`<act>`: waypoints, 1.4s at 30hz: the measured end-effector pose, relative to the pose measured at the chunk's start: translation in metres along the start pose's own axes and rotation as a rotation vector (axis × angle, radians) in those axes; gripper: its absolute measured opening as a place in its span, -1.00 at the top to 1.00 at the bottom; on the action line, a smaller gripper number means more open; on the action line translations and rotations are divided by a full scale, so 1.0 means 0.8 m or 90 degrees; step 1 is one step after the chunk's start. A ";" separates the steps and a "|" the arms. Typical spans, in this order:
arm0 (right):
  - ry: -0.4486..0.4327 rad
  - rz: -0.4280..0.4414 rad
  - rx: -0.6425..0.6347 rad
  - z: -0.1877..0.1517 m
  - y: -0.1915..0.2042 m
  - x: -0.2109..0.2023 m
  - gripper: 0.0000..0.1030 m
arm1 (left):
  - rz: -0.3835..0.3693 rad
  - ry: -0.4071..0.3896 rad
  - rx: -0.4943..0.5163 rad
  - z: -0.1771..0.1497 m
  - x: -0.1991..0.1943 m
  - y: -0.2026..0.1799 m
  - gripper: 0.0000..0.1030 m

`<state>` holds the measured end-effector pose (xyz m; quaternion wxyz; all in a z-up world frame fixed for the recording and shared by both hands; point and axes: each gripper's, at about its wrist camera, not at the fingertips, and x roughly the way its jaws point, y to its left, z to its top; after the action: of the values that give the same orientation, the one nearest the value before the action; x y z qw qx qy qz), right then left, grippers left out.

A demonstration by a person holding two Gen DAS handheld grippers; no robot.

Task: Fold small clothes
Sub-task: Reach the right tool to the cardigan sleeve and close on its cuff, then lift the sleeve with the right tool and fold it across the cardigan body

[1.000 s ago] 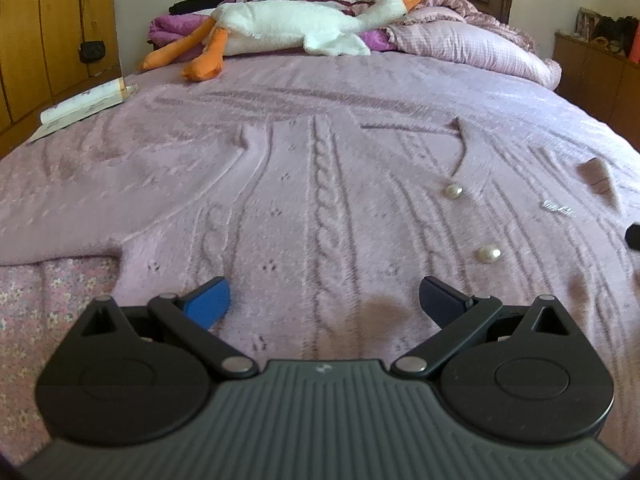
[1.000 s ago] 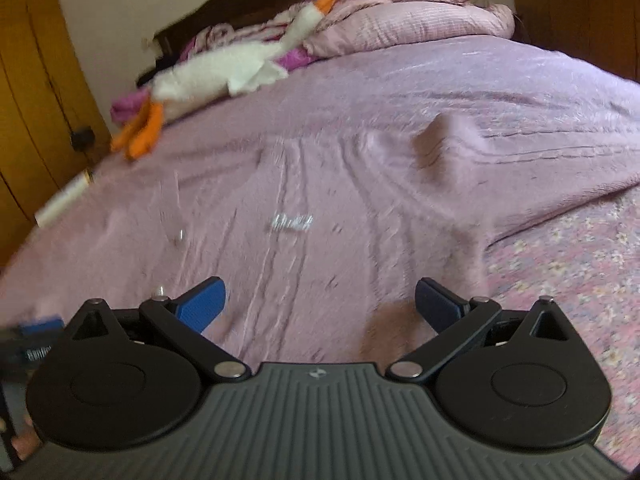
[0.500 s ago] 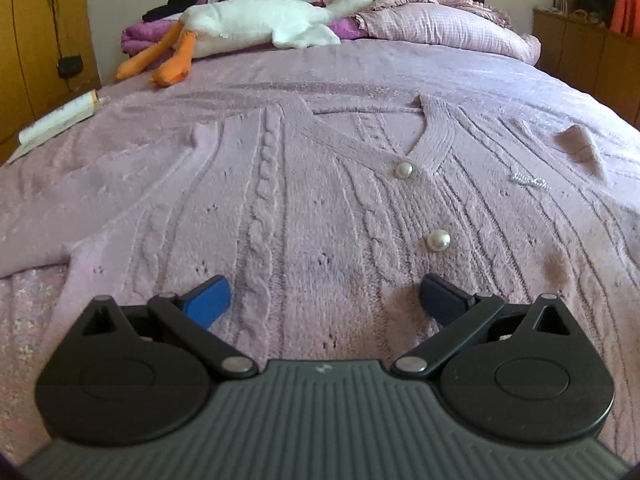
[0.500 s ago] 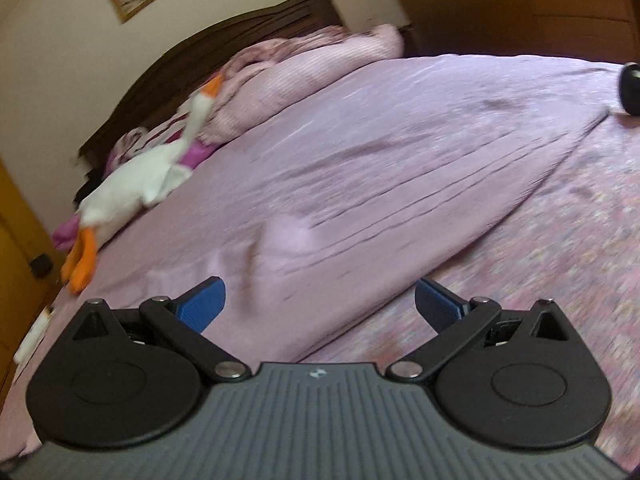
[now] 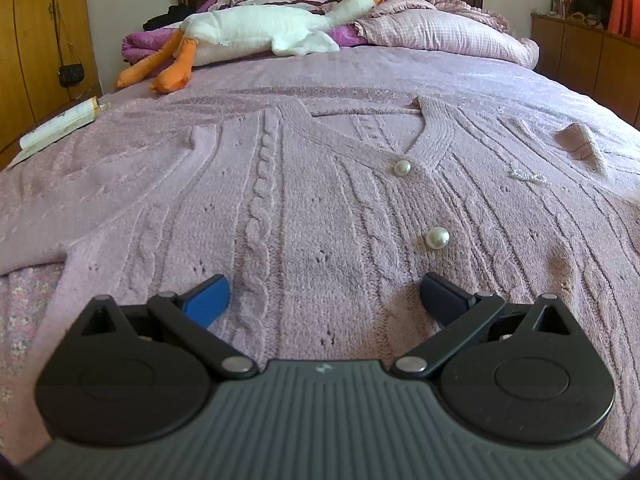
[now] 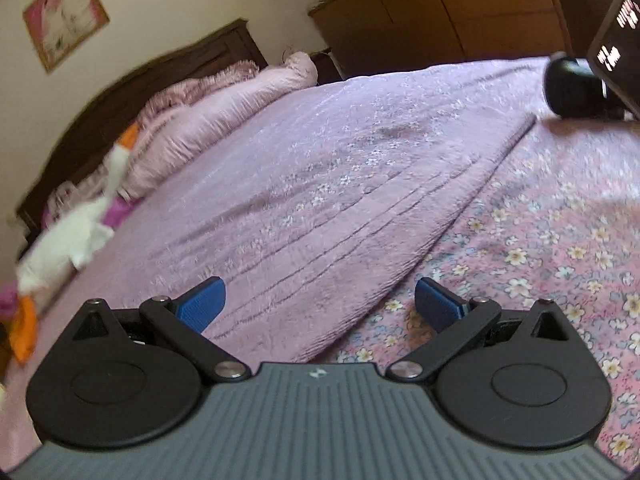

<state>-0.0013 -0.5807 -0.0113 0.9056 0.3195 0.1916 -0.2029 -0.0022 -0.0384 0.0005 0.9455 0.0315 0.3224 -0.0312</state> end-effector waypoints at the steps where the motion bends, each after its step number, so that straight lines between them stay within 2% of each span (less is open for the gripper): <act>1: 0.001 0.002 -0.001 0.002 -0.004 0.004 -1.00 | 0.000 -0.001 -0.001 0.000 -0.001 0.000 -1.00; 8: 0.001 0.009 -0.024 0.011 -0.011 0.040 -1.00 | 0.000 -0.001 -0.001 0.000 -0.001 0.001 -1.00; 12: -0.008 0.015 -0.005 0.017 -0.012 0.050 -1.00 | 0.003 -0.001 0.000 0.000 -0.002 0.000 -1.00; 14: -0.011 -0.009 -0.008 0.021 -0.008 0.053 -0.92 | 0.003 -0.001 0.001 0.000 -0.002 0.000 -1.00; 15: -0.012 -0.031 -0.017 0.022 -0.004 0.055 -0.73 | 0.003 -0.001 0.001 0.000 -0.002 0.000 -1.00; 17: -0.015 -0.065 -0.021 0.023 -0.001 0.055 -0.24 | 0.003 0.000 0.001 0.000 -0.002 0.000 -1.00; 18: -0.015 -0.080 -0.013 0.024 -0.003 0.054 0.25 | 0.003 0.000 0.001 0.000 -0.002 0.000 -1.00; 19: -0.015 -0.079 -0.004 0.025 -0.006 0.053 0.62 | 0.003 0.000 0.001 0.000 -0.001 0.000 -1.00; 21: -0.022 -0.056 0.001 0.026 -0.012 0.045 0.79 | 0.004 0.000 0.002 0.000 -0.002 0.000 -1.00; 32: -0.104 0.041 -0.078 0.048 0.025 -0.062 0.84 | 0.003 0.002 0.007 0.003 -0.002 -0.002 -1.00; 37: -0.105 0.067 -0.134 0.053 0.066 -0.099 0.84 | -0.006 0.015 0.005 0.008 -0.002 0.000 -1.00; 42: -0.089 0.077 -0.159 0.042 0.110 -0.113 0.84 | -0.051 0.036 0.004 0.024 -0.011 0.015 -1.00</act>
<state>-0.0276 -0.5177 0.1001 0.9599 0.2008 0.1321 -0.1441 0.0037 -0.0279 0.0215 0.9341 0.0224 0.3496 -0.0692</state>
